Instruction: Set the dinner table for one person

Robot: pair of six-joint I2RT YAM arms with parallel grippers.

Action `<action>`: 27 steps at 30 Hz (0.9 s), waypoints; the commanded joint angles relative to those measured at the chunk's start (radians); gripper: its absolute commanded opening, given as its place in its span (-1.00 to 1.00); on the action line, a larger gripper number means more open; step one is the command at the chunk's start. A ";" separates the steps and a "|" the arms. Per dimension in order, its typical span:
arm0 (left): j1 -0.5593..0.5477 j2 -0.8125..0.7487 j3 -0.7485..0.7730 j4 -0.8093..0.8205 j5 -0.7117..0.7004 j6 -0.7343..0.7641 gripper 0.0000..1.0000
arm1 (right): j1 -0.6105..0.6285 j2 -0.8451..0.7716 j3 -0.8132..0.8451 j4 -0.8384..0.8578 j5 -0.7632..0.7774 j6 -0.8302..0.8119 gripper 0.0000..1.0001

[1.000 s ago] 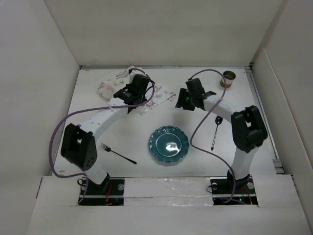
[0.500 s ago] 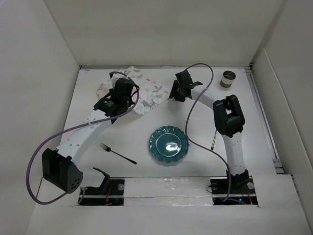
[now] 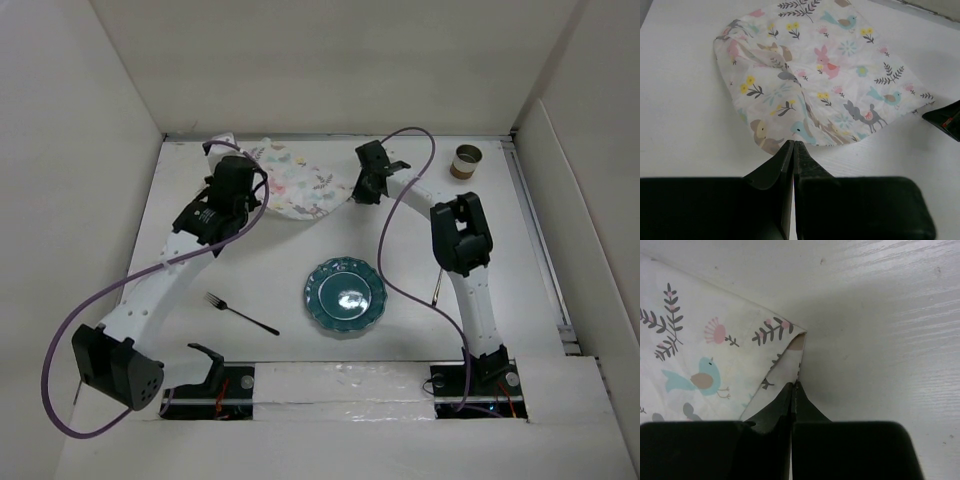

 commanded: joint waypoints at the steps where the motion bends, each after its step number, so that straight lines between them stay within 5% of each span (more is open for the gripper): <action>1: 0.033 -0.025 0.050 0.047 0.009 0.028 -1.00 | -0.012 0.010 0.053 -0.035 0.076 0.003 -1.00; 6: 0.162 0.023 0.130 0.138 0.182 0.017 -1.00 | -0.021 -0.180 0.008 0.053 0.240 -0.090 -1.00; 11: 0.208 0.263 0.569 0.161 0.284 -0.020 -1.00 | -0.073 -0.372 0.049 0.186 0.341 -0.343 -1.00; 16: 0.323 0.580 1.159 0.107 0.426 -0.144 -1.00 | -0.133 -0.265 0.618 0.093 0.355 -0.609 -1.00; 18: 0.372 0.630 1.250 0.107 0.574 -0.242 -1.00 | -0.148 -0.341 0.558 0.191 0.334 -0.632 -1.00; 21: 0.414 0.556 1.087 0.225 0.618 -0.261 -1.00 | -0.148 -0.522 0.326 0.275 0.404 -0.703 -1.00; 25: 0.435 0.269 0.459 0.431 0.617 -0.259 -1.00 | -0.139 -0.801 -0.186 0.383 0.385 -0.660 -1.00; 27: 0.448 0.213 0.310 0.431 0.619 -0.244 -1.00 | -0.165 -0.933 -0.444 0.360 0.232 -0.553 -1.00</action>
